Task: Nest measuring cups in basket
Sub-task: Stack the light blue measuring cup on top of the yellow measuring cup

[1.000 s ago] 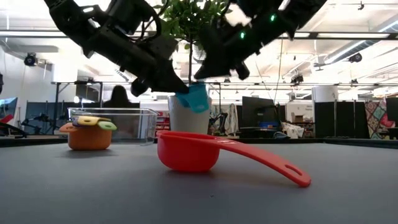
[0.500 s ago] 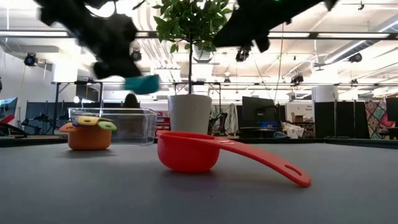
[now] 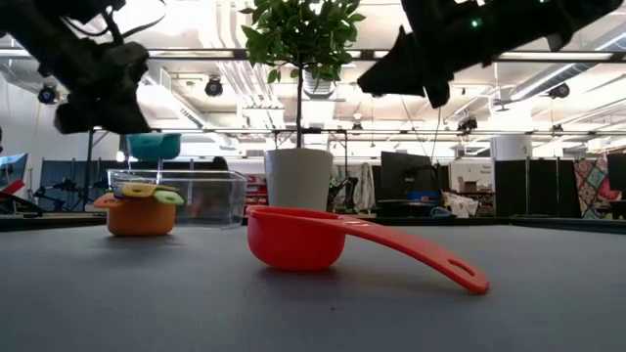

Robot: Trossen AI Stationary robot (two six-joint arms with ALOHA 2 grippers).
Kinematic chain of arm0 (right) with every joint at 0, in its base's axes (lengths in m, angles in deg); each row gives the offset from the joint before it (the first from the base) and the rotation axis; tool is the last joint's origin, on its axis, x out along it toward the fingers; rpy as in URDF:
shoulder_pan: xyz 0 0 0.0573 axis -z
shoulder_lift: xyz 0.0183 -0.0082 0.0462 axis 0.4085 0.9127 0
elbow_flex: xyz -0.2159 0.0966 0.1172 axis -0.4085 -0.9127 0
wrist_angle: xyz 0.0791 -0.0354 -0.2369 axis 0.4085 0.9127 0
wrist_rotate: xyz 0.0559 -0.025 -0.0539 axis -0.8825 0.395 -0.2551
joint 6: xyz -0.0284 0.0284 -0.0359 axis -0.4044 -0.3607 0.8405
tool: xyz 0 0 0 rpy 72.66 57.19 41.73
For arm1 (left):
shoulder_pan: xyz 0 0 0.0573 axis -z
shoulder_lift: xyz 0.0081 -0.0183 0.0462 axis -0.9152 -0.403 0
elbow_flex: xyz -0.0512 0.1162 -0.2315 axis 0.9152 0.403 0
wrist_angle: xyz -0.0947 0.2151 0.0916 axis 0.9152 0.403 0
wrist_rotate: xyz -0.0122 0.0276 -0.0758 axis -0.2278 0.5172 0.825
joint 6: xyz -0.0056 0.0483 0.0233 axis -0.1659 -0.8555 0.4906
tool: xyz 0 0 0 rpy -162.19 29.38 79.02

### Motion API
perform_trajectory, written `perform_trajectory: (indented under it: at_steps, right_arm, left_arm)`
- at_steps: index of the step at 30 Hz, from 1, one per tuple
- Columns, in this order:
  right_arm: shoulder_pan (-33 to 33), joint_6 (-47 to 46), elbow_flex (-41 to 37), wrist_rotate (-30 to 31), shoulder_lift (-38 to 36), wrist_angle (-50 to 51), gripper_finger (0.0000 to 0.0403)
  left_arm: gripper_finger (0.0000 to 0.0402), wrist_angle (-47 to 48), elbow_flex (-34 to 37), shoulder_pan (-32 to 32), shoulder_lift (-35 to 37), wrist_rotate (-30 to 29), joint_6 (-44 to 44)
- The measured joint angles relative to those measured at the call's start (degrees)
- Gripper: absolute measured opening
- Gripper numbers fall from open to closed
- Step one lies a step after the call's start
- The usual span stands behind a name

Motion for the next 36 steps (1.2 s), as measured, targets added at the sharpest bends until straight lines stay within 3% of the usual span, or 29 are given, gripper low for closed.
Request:
perform_trajectory:
  at_steps: [9,26,31,36]
  right_arm:
    - [-1.3,0.3,-0.6,0.0,0.2,-0.5,0.0064]
    - [-1.2,0.7,-0.6,0.0,0.2,-1.3,0.0059]
    - [-1.2,1.1,-0.6,-0.1,0.2,-4.7,0.0059]
    - [-1.2,1.8,-0.6,-0.5,0.2,-6.0,0.0059]
  left_arm:
    - [0.0,5.4,2.1,-0.1,1.0,-3.0,6.9]
    - [0.0021,5.3,2.0,-0.4,-1.0,-3.5,5.0]
    - [0.005,5.3,2.0,-0.6,-1.7,-3.5,3.6]
    - [0.0104,5.1,2.0,-0.7,-1.6,-3.5,1.9]
